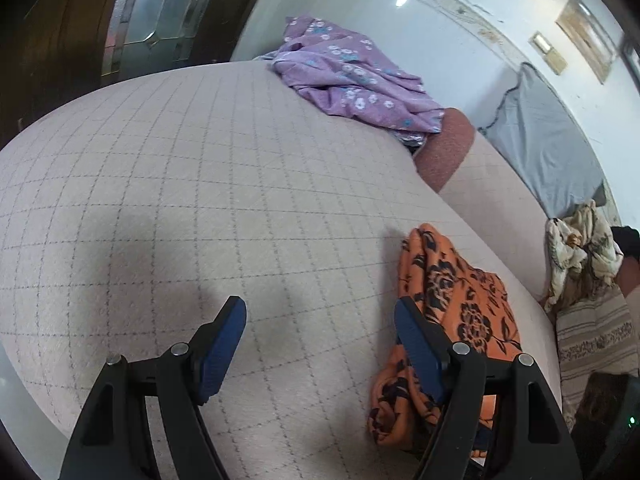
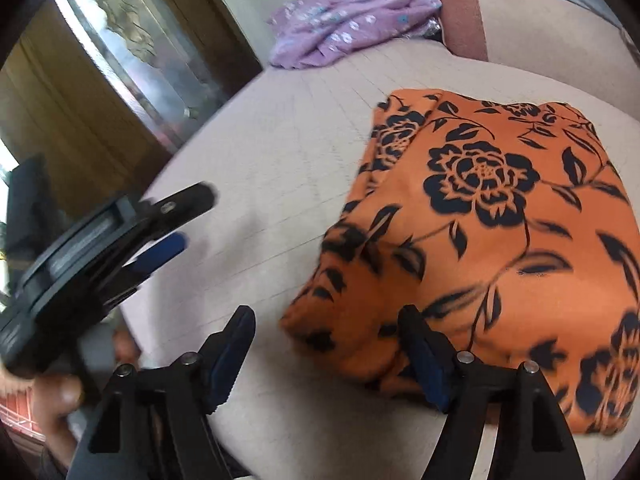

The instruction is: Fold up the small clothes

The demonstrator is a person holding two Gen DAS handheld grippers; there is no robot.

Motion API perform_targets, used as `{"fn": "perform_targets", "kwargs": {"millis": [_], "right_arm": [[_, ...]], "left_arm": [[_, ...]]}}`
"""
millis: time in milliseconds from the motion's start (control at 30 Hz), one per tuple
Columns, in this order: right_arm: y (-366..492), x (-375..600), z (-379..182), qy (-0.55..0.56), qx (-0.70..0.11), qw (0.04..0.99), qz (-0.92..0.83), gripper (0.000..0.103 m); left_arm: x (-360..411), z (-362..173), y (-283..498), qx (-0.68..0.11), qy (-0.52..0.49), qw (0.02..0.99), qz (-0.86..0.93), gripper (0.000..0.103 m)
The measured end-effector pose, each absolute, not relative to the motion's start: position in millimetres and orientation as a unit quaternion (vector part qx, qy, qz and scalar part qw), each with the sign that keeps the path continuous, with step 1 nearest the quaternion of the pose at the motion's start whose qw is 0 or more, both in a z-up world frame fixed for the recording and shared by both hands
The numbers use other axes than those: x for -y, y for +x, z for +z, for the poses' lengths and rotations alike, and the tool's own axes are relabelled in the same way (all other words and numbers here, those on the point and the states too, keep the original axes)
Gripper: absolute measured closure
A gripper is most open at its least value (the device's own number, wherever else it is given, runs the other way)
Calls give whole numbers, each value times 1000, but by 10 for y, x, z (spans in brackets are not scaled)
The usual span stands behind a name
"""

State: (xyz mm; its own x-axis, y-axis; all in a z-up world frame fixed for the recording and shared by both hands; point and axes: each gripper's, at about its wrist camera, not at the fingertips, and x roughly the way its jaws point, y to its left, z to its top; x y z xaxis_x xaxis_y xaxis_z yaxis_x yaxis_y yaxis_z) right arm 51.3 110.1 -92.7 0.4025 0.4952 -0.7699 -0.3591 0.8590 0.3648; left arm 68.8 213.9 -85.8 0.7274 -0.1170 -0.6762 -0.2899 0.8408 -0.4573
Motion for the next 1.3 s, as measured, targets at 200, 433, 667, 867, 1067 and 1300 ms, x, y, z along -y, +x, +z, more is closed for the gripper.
{"fn": "perform_targets", "kwargs": {"millis": [200, 433, 667, 867, 1067, 1300], "right_arm": [[104, -439, -758, 160, -443, 850, 233, 26], [34, 427, -822, 241, -431, 849, 188, 26], [-1, 1012, -980, 336, -416, 827, 175, 25], [285, 1423, -1105, 408, -417, 795, 168, 21], [825, 1404, -1266, 444, -451, 746, 207, 21], [1175, 1014, -1433, 370, -510, 752, 193, 64]], "left_arm": [[-1696, -708, 630, -372, -242, 893, -71, 28], [-1606, -1159, 757, -500, -227, 836, -5, 60], [-1372, -508, 687, -418, -148, 896, -16, 54], [-876, -435, 1093, -399, -76, 913, -49, 41], [-770, -906, 1426, -449, -50, 892, -19, 41], [-941, -1149, 1406, -454, -86, 886, -26, 38]]}}
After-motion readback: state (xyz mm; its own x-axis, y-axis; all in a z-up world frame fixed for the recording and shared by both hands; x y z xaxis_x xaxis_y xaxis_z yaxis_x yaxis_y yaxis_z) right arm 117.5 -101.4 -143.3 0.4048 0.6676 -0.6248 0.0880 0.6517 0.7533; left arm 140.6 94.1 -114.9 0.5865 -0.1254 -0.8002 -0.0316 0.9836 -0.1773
